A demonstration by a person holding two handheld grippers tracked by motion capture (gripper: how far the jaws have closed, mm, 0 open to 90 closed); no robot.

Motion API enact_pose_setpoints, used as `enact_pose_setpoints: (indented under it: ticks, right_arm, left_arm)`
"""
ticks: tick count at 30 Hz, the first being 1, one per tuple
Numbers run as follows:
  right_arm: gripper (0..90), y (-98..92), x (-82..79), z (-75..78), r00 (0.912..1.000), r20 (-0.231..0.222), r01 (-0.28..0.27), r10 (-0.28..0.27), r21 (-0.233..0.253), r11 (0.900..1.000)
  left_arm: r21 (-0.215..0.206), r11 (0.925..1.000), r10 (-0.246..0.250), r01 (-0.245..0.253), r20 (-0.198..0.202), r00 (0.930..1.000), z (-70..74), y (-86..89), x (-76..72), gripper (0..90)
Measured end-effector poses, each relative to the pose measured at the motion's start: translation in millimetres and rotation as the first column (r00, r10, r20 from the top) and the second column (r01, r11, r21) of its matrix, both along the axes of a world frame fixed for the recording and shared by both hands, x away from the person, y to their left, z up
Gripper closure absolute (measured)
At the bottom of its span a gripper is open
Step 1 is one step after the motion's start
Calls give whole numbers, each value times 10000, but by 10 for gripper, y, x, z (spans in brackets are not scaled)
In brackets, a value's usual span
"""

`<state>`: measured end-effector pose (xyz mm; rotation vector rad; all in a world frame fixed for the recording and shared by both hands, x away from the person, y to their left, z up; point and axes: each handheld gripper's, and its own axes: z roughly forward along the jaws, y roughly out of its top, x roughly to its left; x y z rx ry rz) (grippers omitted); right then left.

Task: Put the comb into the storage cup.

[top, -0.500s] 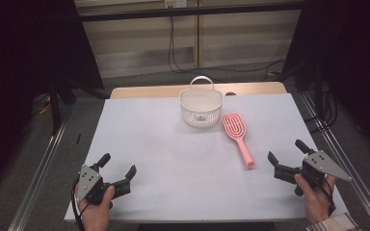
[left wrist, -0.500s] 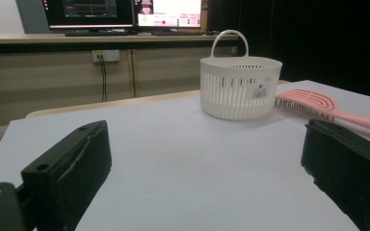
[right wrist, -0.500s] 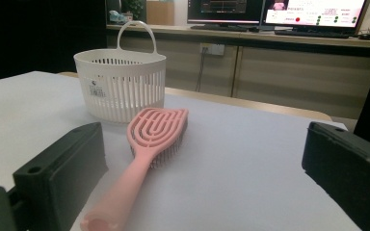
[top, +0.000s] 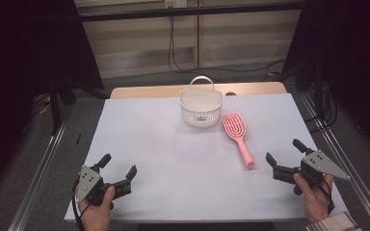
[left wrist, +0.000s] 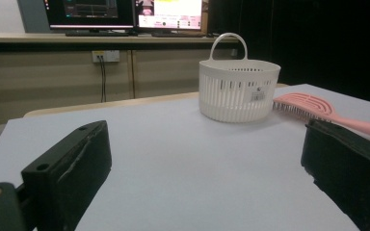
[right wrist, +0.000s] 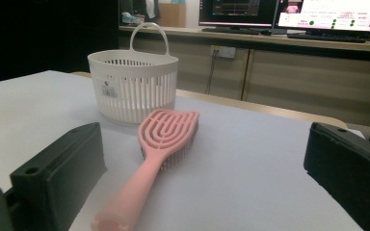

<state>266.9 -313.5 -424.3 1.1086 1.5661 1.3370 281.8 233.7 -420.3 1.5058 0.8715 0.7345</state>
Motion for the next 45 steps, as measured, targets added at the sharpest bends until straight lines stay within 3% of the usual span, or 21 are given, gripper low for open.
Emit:
enact_pose_setpoints:
  ticks: [7, 10, 12, 15, 25, 33, 37, 45]
  right_arm:
    - [4, 37, 6, 2, 9996, 23, -293, 293, -81, 9995]
    - [0, 53, 18, -1, 9987, -96, -499, 498, -79, 9987]
    - [0, 82, 40, 6, 9990, -47, -452, 452, -146, 9989]
    - [0, 113, 59, 12, 9988, -56, -496, 495, -139, 9987]
    - [2, 206, 185, 23, 9942, -183, -1065, 1059, -384, 9936]
    - [0, 255, 245, 80, 9967, -3, -808, 808, -162, 9966]
    - [0, 260, 282, 109, 9967, 69, -804, 806, -175, 9966]
    - [2, 282, 444, 119, 9972, -212, -729, 724, -271, 9970]
  left_arm:
    - [-75, 10000, 12, -13, -80, 10000, -3, 20, -3, 38]
    - [165, 9999, 14, -14, 23, 10000, -24, -18, 5, 38]
    - [42, 9995, -313, 313, -113, 9994, -34, -63, 32, 38]
    - [149, 9991, -384, 385, -64, 9992, -33, -73, 39, 38]
    - [49, 9996, -266, 266, -153, 9995, -40, -47, 58, 37]
    - [-262, 9993, -286, 282, -140, 9995, -31, -33, 52, 37]
    - [-132, 9997, -192, 190, -143, 9997, -35, -32, 52, 37]
    - [-157, 9995, -278, 276, -139, 9995, -42, -39, 71, 37]
